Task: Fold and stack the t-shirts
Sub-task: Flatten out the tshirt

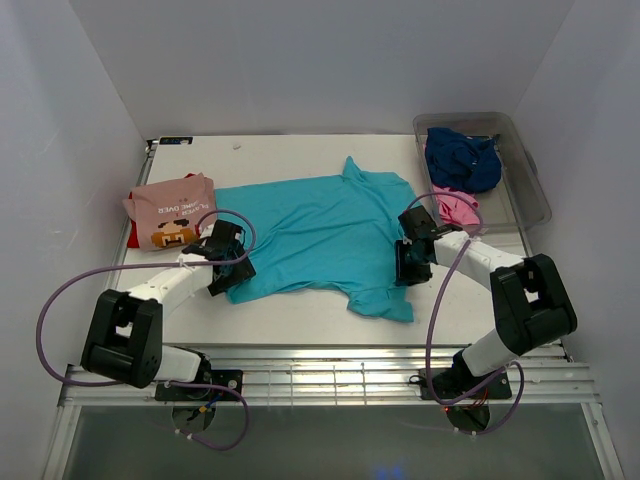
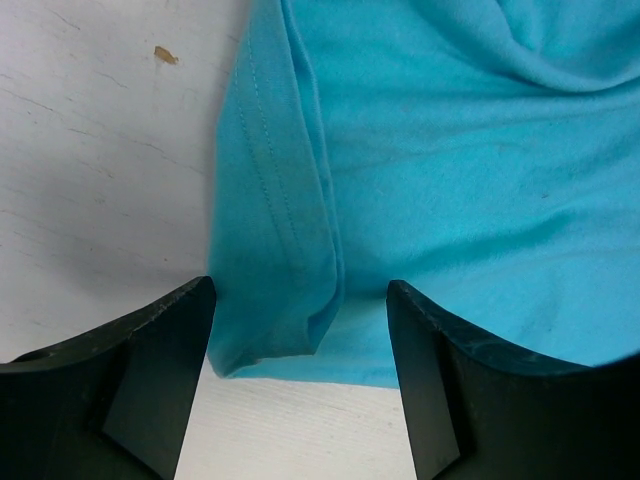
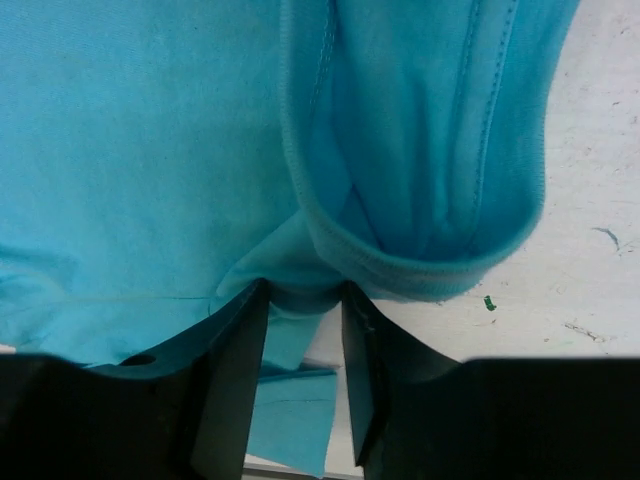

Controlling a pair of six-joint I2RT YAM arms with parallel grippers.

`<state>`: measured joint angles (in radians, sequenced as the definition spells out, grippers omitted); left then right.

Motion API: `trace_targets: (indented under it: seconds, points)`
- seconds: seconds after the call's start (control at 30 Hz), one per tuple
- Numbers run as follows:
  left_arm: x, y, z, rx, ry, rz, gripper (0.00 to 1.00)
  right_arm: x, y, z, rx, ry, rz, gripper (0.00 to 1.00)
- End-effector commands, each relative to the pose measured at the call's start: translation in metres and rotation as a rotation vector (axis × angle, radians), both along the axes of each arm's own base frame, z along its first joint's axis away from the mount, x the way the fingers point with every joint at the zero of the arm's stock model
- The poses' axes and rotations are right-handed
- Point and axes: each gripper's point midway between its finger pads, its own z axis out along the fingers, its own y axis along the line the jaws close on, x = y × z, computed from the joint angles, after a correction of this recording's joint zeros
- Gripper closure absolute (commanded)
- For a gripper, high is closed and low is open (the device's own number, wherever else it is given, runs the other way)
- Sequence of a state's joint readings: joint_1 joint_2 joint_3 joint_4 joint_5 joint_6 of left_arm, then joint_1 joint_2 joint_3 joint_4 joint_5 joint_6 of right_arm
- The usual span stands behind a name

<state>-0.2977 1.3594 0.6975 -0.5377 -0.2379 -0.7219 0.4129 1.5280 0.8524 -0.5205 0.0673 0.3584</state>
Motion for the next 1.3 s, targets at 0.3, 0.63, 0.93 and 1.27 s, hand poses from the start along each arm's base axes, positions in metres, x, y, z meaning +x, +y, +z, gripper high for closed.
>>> trace_targets:
  seconds: [0.3,0.63,0.93,1.27]
  points:
    - [-0.007,0.01,0.005,0.023,-0.032,0.023,0.27,0.003,-0.029,0.005,-0.155,-0.035,-0.037,0.92]
    - [-0.015,0.026,-0.01,0.06,0.001,0.081,0.87,-0.001,-0.049,0.028,-0.261,-0.027,-0.062,0.92]
    - [-0.024,0.041,-0.006,0.114,0.032,0.134,1.0,-0.007,-0.068,0.033,-0.359,-0.014,-0.084,0.92]
    - [-0.032,0.061,0.002,0.193,0.08,0.209,1.0,-0.004,-0.091,0.05,-0.477,-0.027,-0.122,0.92]
